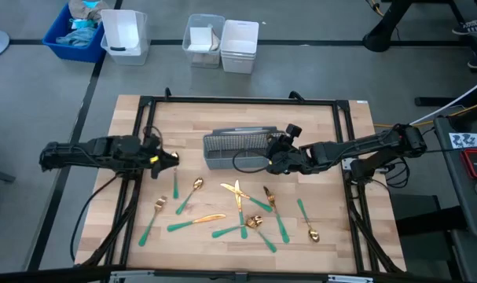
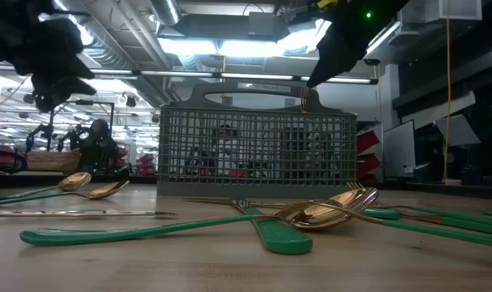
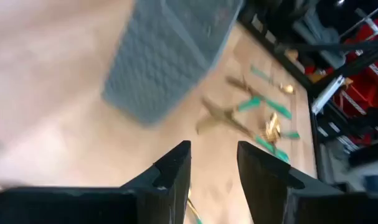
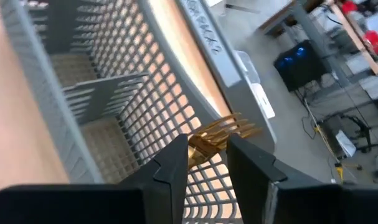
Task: Sort silverware
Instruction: Put the green spoon in the gray silverware basket
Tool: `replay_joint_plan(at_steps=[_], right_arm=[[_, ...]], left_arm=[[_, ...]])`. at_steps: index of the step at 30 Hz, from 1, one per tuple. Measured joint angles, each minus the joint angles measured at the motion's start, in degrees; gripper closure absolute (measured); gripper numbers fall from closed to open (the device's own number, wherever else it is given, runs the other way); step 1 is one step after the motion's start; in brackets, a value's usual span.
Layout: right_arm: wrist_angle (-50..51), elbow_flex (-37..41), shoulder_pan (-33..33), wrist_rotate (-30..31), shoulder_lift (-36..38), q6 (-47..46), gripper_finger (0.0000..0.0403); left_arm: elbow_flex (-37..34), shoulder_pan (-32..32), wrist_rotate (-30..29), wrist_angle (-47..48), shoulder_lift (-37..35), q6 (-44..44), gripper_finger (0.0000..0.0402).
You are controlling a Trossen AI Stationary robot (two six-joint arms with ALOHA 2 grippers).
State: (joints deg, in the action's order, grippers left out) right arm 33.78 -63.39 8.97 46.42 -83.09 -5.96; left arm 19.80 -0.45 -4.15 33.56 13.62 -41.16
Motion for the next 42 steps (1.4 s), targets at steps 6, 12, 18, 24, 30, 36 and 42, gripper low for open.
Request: replay_joint_plan(at_steps=[6, 12, 18, 24, 30, 36, 42], right_arm=[[7.63, -6.3, 0.0, -6.28, 0.0, 0.18, 0.029], [16.42, -12.53, 0.0, -11.35, 0.04, 0.3, 0.029], [22.24, -16.0, 0.01, -11.57, 0.07, 0.34, 0.029], [24.66, -16.23, 0.0, -11.56, 0.04, 0.47, 0.029], [26.26, -16.23, 0.0, -11.55, 0.02, 0.49, 0.029], [28.84, -16.23, 0.0, -11.55, 0.02, 0.51, 0.029], [29.61, -16.21, 0.0, -11.55, 0.0, 0.51, 0.029]], left_arm=[[0.02, 0.0, 9.92, 0.31, 13.23, -11.63, 0.0278], [0.02, 0.07, 18.67, 0.86, 24.25, -20.9, 0.0278], [0.02, 0.67, 20.41, 4.19, 29.63, -28.36, 0.0278], [0.02, 4.54, 13.25, 4.86, 31.03, -30.46, 0.0278], [0.02, 8.77, 8.21, 8.95, 31.18, -29.37, 0.0278], [0.02, 9.99, 5.77, 9.7, 32.94, -29.39, 0.0278], [0.02, 9.99, 5.77, 6.19, 38.01, -29.39, 0.0278]])
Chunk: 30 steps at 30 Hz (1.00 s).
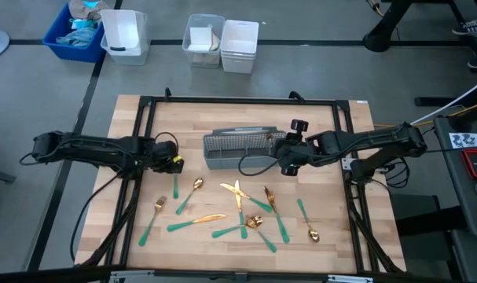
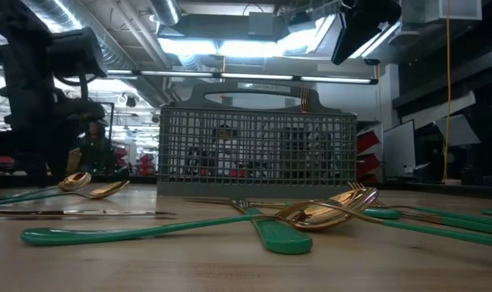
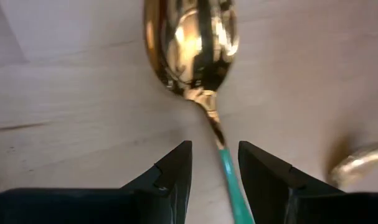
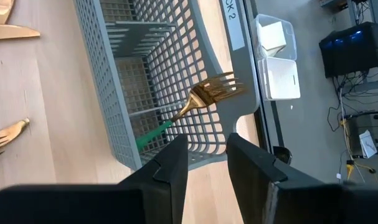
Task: Sort silverware
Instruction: Put the green spoon in the gray silverware basket
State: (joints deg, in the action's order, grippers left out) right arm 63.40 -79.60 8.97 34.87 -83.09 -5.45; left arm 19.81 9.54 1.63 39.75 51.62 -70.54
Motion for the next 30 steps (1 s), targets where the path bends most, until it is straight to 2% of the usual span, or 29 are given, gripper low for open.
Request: replay_joint_plan(at_steps=[7, 11, 15, 21, 30], right_arm=[[0.13, 0.01, 0.0, 0.0, 0.0, 0.0, 0.029], [0.2, 0.03, 0.0, 0.0, 0.0, 0.0, 0.029], [0.21, 0.03, 0.01, 0.0, 0.0, 0.0, 0.029], [0.22, 0.03, 0.0, 0.0, 0.0, 0.0, 0.029], [0.24, 0.03, 0.01, -0.02, 0.0, 0.0, 0.029]], left_arm=[[0.43, 0.0, 0.08, -2.51, 7.17, -0.04, 0.0278], [0.39, 0.0, 0.31, -4.09, 8.61, 0.0, 0.0283], [0.28, 0.0, 0.2, -3.25, 8.63, 0.02, 0.0316], [0.2, 0.0, -0.04, -2.34, 8.63, 0.56, 0.039], [-0.24, 0.04, 1.61, -4.36, 6.91, 3.17, 0.0395]])
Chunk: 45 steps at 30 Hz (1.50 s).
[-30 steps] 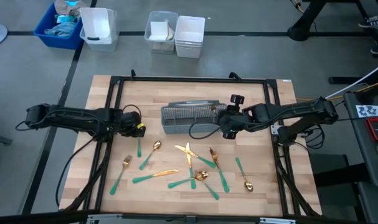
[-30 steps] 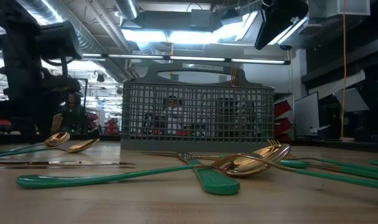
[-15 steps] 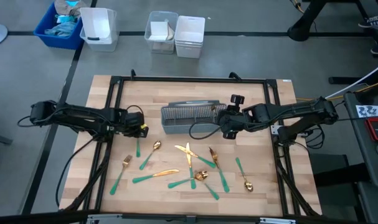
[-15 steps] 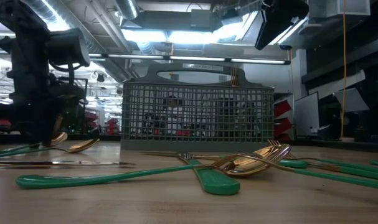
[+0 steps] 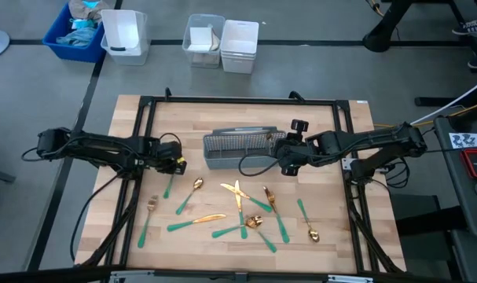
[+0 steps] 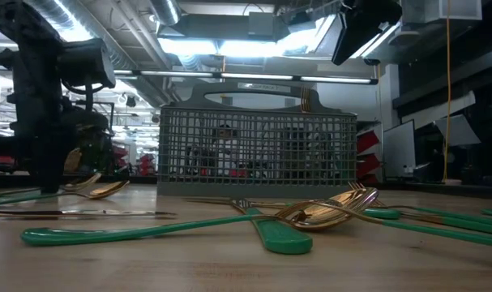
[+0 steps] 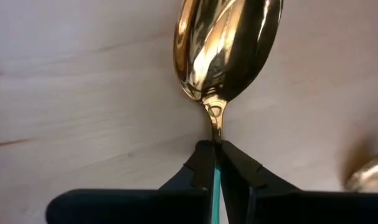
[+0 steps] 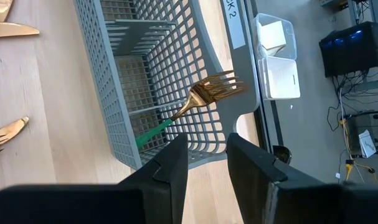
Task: Sort silverware
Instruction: Put the green spoon in the gray silverware basket
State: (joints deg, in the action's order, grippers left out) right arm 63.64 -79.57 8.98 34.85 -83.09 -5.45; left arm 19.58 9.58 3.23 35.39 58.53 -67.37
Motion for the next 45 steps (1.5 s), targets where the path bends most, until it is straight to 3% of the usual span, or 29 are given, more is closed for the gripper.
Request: replay_joint_plan(at_steps=[13, 20, 25, 29, 33, 45], right_arm=[[1.4, 0.04, 0.02, -3.04, -0.02, -0.12, 0.029], [0.81, 0.04, 0.0, -3.04, -0.02, -0.21, 0.029], [0.69, 0.04, 0.01, -3.04, -0.02, -0.26, 0.029], [-0.23, 0.04, 0.0, -3.04, -0.02, -0.26, 0.029], [-1.07, 0.04, -0.01, -3.98, -0.02, -0.28, 0.029], [-1.11, 0.04, 0.01, -7.05, -0.02, -0.28, 0.029]], left_arm=[[-0.03, -0.11, 11.39, -13.02, -14.08, 4.12, 0.0396], [0.03, -0.24, 13.51, -34.19, -18.47, 9.87, 0.0396], [0.24, -0.24, 8.25, -53.93, -17.77, 23.28, 0.0398], [0.26, -0.22, -2.13, -62.84, -16.35, 37.41, 0.0395], [0.24, -0.22, -9.09, -67.14, -13.08, 46.16, 0.039], [0.24, -0.22, -10.26, -69.04, -1.52, 63.8, 0.0387]])
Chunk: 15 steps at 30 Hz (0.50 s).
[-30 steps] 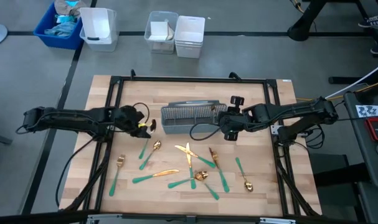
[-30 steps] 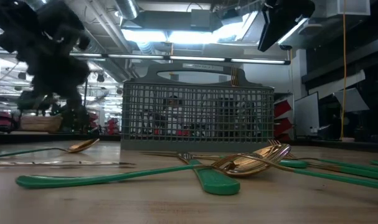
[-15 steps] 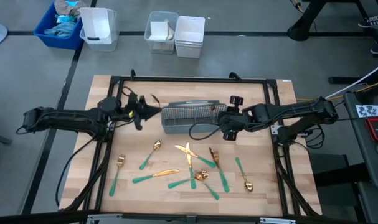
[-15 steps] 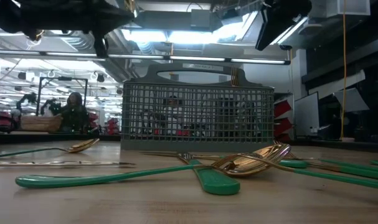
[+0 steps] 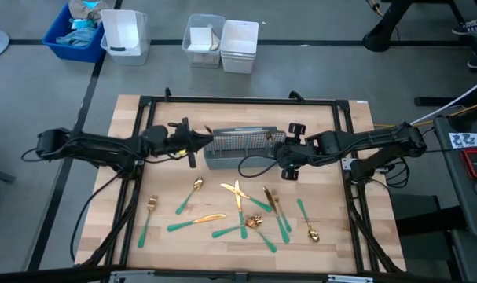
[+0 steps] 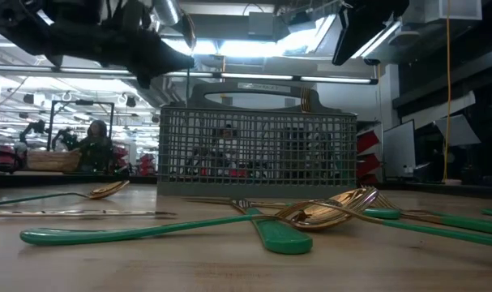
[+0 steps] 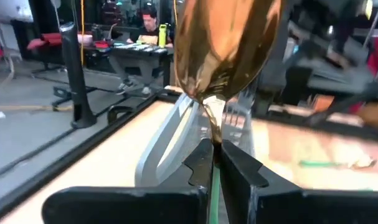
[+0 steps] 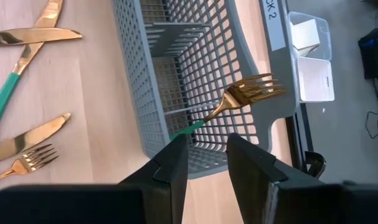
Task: Sort silverware
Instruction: Put the green spoon in the gray silverware basket
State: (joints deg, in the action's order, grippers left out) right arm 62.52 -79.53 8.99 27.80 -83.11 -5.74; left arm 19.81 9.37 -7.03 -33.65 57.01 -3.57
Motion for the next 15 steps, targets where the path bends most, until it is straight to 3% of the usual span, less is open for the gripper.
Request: replay_joint_plan(at_steps=[7, 15], right_arm=[[0.0, 0.0, 0.0, -0.01, 0.0, 0.0, 0.029], [0.01, -0.02, -0.02, -0.03, 0.0, -0.14, 0.029]], left_arm=[[0.0, -0.02, 2.96, 0.64, 1.77, 3.02, 0.0379], [0.0, -0.02, 3.43, 2.12, 1.37, -1.46, 0.0286]])
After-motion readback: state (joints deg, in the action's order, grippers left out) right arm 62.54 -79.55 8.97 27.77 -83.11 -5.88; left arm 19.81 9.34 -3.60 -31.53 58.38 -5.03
